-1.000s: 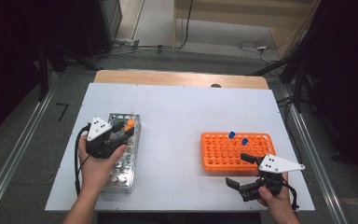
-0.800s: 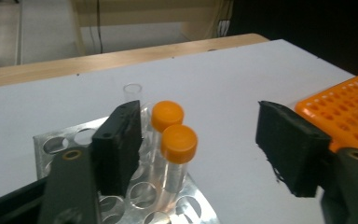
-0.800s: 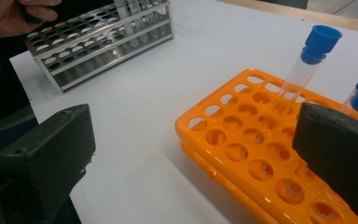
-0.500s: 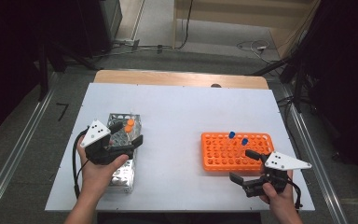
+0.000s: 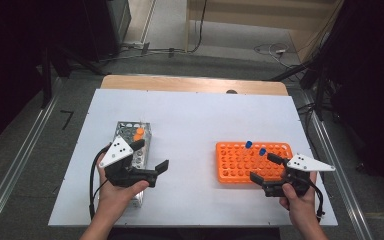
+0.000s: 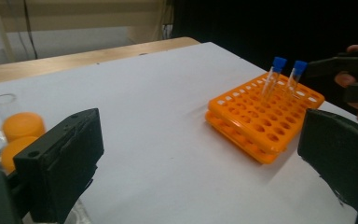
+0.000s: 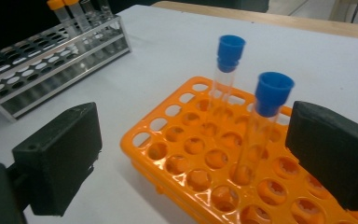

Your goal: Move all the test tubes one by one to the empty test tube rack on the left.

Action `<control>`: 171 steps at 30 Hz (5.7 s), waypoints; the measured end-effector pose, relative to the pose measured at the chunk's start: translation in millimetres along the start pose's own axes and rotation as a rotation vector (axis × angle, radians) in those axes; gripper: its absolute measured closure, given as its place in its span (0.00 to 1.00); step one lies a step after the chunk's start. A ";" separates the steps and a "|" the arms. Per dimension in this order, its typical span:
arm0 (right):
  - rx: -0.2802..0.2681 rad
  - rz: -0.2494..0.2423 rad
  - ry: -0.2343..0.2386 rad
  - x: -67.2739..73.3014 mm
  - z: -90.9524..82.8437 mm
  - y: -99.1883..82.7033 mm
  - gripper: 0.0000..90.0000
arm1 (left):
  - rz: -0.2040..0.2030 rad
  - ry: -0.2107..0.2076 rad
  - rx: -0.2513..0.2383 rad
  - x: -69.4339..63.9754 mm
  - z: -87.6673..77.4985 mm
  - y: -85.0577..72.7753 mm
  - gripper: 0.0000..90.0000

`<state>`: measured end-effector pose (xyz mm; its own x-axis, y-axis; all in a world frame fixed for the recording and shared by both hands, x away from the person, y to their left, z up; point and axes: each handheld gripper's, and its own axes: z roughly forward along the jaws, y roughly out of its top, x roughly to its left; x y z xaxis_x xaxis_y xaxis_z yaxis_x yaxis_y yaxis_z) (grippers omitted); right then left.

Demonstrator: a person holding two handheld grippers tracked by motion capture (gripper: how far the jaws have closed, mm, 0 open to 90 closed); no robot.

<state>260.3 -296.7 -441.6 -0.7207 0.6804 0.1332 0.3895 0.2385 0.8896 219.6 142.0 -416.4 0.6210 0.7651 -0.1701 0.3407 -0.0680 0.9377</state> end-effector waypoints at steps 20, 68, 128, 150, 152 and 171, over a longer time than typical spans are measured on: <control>0.112 0.090 -0.143 -23.3 26.5 -15.1 0.55 | 0.026 -0.116 0.036 -31.8 20.0 -7.7 0.00; -0.003 -0.008 -0.158 0.6 3.2 -2.6 0.83 | 0.033 -0.159 0.064 -40.2 30.6 -11.8 0.01; 0.102 -0.189 0.245 119.9 48.6 -0.6 0.83 | 0.142 -0.392 0.069 -90.0 51.7 -8.3 0.69; 0.093 -0.179 0.293 118.5 49.9 -0.8 0.71 | 0.174 -0.380 0.059 -88.8 49.9 -5.4 0.84; 0.084 -0.174 0.296 118.0 49.3 -0.4 0.64 | 0.172 -0.369 0.055 -86.4 48.4 -4.0 0.84; 0.076 -0.137 0.297 94.3 40.6 3.0 0.01 | 0.124 -0.228 -0.012 -43.0 21.7 14.0 0.85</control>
<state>216.8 -203.6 -444.1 -0.9006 0.4093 0.1461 0.3109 0.3721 0.8746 213.0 94.3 -402.5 0.8012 0.5871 -0.1158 0.2441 -0.1440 0.9590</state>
